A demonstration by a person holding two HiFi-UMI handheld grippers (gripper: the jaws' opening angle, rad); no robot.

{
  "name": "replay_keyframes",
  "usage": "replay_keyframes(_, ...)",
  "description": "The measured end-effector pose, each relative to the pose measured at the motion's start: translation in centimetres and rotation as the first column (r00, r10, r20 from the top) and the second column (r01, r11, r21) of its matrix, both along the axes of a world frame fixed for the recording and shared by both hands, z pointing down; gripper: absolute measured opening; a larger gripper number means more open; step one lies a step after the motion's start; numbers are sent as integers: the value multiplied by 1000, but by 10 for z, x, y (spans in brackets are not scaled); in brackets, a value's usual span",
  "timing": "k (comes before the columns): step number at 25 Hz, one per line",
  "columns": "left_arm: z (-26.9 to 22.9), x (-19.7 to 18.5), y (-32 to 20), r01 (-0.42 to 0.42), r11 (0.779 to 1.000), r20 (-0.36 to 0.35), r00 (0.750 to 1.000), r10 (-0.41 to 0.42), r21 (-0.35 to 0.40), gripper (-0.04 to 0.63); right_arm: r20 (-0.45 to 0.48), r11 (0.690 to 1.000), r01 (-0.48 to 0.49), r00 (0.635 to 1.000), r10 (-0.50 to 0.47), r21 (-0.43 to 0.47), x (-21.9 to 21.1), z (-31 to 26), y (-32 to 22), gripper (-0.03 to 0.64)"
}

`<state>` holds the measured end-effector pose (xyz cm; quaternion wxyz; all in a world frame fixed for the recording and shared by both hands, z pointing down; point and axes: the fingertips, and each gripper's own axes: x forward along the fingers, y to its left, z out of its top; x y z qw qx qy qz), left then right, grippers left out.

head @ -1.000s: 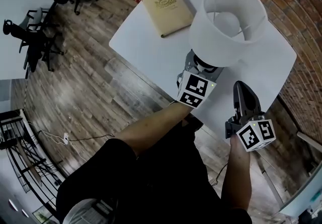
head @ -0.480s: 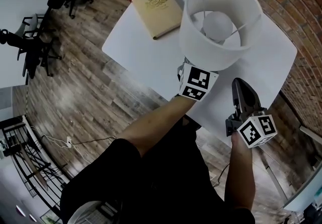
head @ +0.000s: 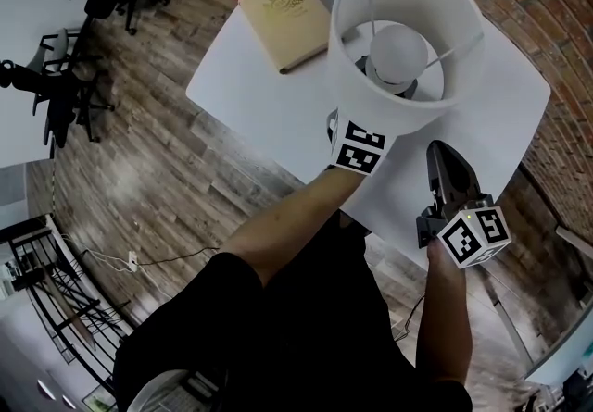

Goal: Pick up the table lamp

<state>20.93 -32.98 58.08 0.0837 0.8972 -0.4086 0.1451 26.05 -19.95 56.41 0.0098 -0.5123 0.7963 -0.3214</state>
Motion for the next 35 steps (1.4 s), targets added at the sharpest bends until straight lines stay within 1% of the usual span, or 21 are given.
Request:
replay_keyframes(4, -1, 1, -1, -6, 1000, 9, 1000, 6, 5, 282, 7, 1000, 3, 1000, -3, 2, -3, -1, -3, 14)
replay_keyframes(7, 1, 3, 0, -39, 999, 27, 999, 38, 26, 182, 10, 1000, 0, 1000, 0, -5, -5, 2, -4, 14)
replay_keyframes(8, 0, 3, 1, -55, 998, 32, 998, 54, 34, 158, 13, 1000, 0, 1000, 0, -4, -6, 2, -5, 14)
replay_keyframes(11, -4, 4, 2, -93, 995, 38, 995, 91, 48, 120, 20, 1000, -1, 1000, 1, -8, -9, 4, -4, 14)
replay_keyframes(16, -10, 3, 2, -116, 992, 38, 993, 114, 44, 81, 25, 1000, -6, 1000, 6, -14, -13, 5, -4, 14)
replay_keyframes(19, -17, -2, 0, -116, 993, 21, 993, 116, 24, 66, 27, 1000, -9, 1000, 10, -13, -16, 0, -3, 14)
replay_keyframes(25, -28, -13, -2, -118, 993, -15, 993, 118, 6, 57, 25, 1000, -9, 1000, 9, 3, -16, -14, -3, 14)
replay_keyframes(28, -28, -17, -1, -125, 992, -27, 992, 124, -18, 54, 24, 1000, -14, 1000, 14, 8, -14, -18, -2, 14)
replay_keyframes(35, -49, -21, 3, -144, 990, -25, 989, 144, 14, 52, 27, 1000, -18, 999, 18, 9, -15, -23, 6, 14)
